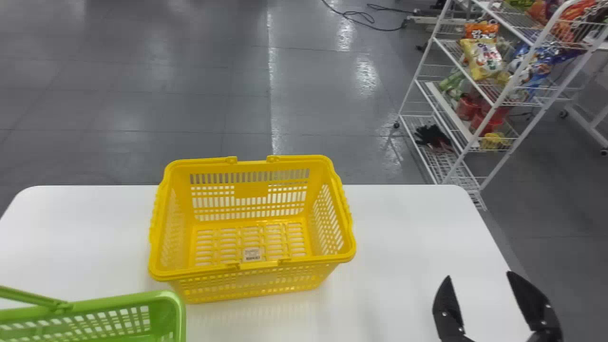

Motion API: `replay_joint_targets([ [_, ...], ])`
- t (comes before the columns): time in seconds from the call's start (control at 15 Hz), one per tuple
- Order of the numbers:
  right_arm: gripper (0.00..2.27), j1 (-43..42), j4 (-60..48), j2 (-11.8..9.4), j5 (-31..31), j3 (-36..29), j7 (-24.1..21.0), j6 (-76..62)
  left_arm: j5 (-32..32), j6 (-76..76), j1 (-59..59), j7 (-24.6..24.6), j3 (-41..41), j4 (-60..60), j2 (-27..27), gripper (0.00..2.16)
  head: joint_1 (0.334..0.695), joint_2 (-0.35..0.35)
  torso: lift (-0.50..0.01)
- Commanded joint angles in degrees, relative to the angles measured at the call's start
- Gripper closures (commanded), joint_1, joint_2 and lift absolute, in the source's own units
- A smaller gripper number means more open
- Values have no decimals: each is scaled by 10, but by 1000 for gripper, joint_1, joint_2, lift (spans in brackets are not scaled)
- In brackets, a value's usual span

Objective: Grasp handle with right gripper to insert into left gripper then lift and swing left to center

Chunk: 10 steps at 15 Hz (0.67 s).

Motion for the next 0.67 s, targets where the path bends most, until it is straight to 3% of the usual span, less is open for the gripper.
replay_joint_targets([
  [0.0, 100, 0, -7, 0, 3, 5, 1, 8, -20, 1, -36, 27, -70, -14, -25, 2135, 695, -223, -93],
  [0.13, 100, 2, -14, 0, 5, 7, 1, 15, -21, 1, -53, 59, -109, -19, -29, 2135, 695, -261, -93],
  [0.27, 100, 3, -19, -1, 6, 11, 1, 17, 25, 1, -54, 113, -132, -20, -13, 2135, 695, -298, -93],
  [0.6, 100, 4, -26, 0, 21, 30, 1, 33, 101, 1, -72, 195, -171, -27, 11, 2135, 695, -339, -93],
])
